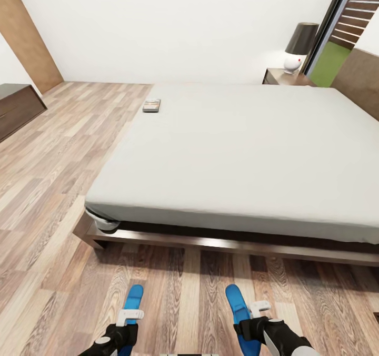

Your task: In the bedroom, move the book from the bed onto either nightstand, and place the two sandals side by side next to the bed.

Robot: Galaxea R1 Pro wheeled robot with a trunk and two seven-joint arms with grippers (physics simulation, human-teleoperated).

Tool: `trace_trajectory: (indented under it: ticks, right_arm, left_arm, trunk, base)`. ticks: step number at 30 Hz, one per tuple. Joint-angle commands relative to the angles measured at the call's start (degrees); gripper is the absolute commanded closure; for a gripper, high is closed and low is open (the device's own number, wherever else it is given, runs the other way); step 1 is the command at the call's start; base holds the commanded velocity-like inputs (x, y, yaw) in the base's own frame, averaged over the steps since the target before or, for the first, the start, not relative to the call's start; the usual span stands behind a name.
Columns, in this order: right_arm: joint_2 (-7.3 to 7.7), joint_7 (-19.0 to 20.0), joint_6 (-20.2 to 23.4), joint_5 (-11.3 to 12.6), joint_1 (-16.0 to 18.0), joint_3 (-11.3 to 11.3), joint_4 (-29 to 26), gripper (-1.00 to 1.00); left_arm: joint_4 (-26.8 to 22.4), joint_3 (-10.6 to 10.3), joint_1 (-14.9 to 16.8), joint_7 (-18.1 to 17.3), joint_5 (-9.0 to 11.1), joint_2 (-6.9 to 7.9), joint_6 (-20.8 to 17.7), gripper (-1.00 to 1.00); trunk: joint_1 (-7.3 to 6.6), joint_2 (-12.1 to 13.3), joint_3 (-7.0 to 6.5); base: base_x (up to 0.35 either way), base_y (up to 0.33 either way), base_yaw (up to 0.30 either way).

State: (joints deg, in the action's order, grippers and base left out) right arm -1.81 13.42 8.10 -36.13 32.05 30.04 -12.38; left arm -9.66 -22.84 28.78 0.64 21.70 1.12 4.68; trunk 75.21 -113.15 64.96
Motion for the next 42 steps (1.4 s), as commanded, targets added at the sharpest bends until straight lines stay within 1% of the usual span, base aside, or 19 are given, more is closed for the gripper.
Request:
trace_trajectory:
  ticks: [1,6,11,16,42]
  right_arm:
    - [-0.05,0.5,0.4,-0.2,0.0,0.5,-0.2,1.00]
    - [0.03,0.5,0.1,0.6,0.0,0.4,-0.2,1.00]
    - [1.19,0.4,-1.1,0.8,0.0,0.4,-0.1,1.00]
    - [1.61,0.4,-2.0,0.9,-0.1,0.4,0.0,1.00]
    - [1.61,0.0,-2.5,0.9,-0.1,0.3,0.4,1.00]
  left_arm:
    - [0.0,-0.5,0.0,0.1,0.5,0.06,0.2,1.00]
    - [0.0,-0.4,0.0,0.1,0.5,0.11,0.8,1.00]
    - [0.0,-0.4,0.0,0.1,0.5,0.17,1.0,1.00]
    - [0.0,-0.3,0.0,0.1,0.5,0.14,2.3,1.00]
    - [0.0,-0.4,0.0,0.1,0.5,0.20,4.1,1.00]
  trunk:
    - [-0.01,0.0,0.08]
    - [-0.01,0.0,0.44]
    - [-0.01,0.0,0.89]
    - [-0.01,0.0,1.35]
    - [-0.01,0.0,3.78]
  base:
    - [0.000,0.000,0.000]
    - [0.000,0.000,0.000]
    - [0.000,0.000,0.000]
    - [0.000,0.000,0.000]
    - [0.000,0.000,0.000]
